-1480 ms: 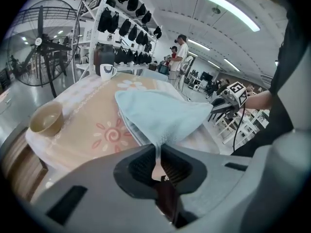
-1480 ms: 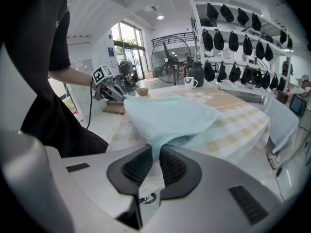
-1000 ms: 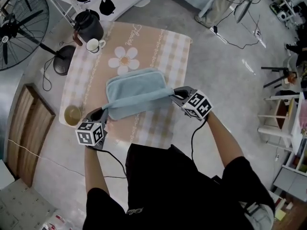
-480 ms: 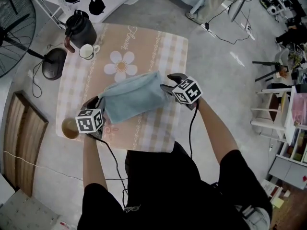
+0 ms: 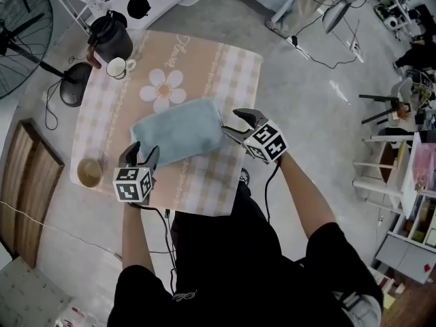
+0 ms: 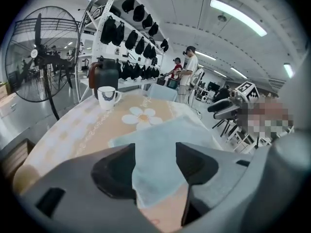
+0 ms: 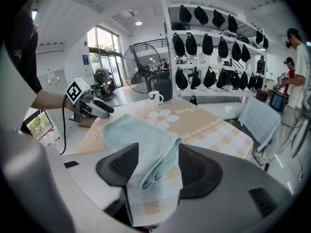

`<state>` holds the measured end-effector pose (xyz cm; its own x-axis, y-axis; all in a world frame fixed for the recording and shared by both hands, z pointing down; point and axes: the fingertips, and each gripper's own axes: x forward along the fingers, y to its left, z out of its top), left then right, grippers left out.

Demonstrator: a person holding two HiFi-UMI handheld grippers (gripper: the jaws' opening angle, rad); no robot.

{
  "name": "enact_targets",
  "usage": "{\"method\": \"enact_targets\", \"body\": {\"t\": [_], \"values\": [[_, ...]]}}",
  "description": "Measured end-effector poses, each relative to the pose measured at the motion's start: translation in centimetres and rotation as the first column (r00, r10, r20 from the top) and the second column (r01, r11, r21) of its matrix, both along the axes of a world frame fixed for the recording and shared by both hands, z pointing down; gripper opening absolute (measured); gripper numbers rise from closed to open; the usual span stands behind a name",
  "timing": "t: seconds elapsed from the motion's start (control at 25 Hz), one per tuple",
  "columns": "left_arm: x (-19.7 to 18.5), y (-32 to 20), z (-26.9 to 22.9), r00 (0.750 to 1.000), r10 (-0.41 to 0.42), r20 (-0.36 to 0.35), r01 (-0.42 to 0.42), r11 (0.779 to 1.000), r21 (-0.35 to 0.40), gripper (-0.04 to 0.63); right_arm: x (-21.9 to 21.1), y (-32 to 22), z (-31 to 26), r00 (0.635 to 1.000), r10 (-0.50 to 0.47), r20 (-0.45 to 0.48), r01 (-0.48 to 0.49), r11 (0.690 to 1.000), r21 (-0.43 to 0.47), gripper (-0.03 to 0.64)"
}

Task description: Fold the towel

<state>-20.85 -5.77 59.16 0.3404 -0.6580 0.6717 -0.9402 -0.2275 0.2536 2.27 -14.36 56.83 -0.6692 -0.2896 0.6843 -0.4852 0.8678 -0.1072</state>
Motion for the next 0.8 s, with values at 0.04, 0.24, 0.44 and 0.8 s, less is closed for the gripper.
{"method": "enact_targets", "body": {"t": [0.04, 0.24, 0.44, 0.8], "values": [[1.0, 0.5, -0.2, 1.0, -0.008, -0.005, 0.008, 1.0, 0.001, 0.242, 0.5, 0.3, -0.2, 1.0, -0.016, 0.01, 0.016, 1.0, 0.007, 0.235], [6.1, 2.9, -0.4, 0.997, -0.069, 0.02, 0.069, 0.998, 0.006, 0.242, 3.1, 1.3, -0.4, 0.991, -0.116, 0.072, 0.114, 0.993, 0.026, 0.235], [15.3, 8.2, -2.9, 0.979, -0.2, 0.041, 0.199, 0.98, 0.026, 0.242, 7.0, 3.4, -3.0, 0.955, -0.264, 0.134, 0.259, 0.964, 0.058, 0.235], [21.2, 9.4, -4.7, 0.963, -0.269, 0.028, 0.269, 0.963, 0.031, 0.242, 6.1, 1.5, -6.3, 0.9, -0.408, 0.15, 0.399, 0.913, 0.087, 0.235]]}}
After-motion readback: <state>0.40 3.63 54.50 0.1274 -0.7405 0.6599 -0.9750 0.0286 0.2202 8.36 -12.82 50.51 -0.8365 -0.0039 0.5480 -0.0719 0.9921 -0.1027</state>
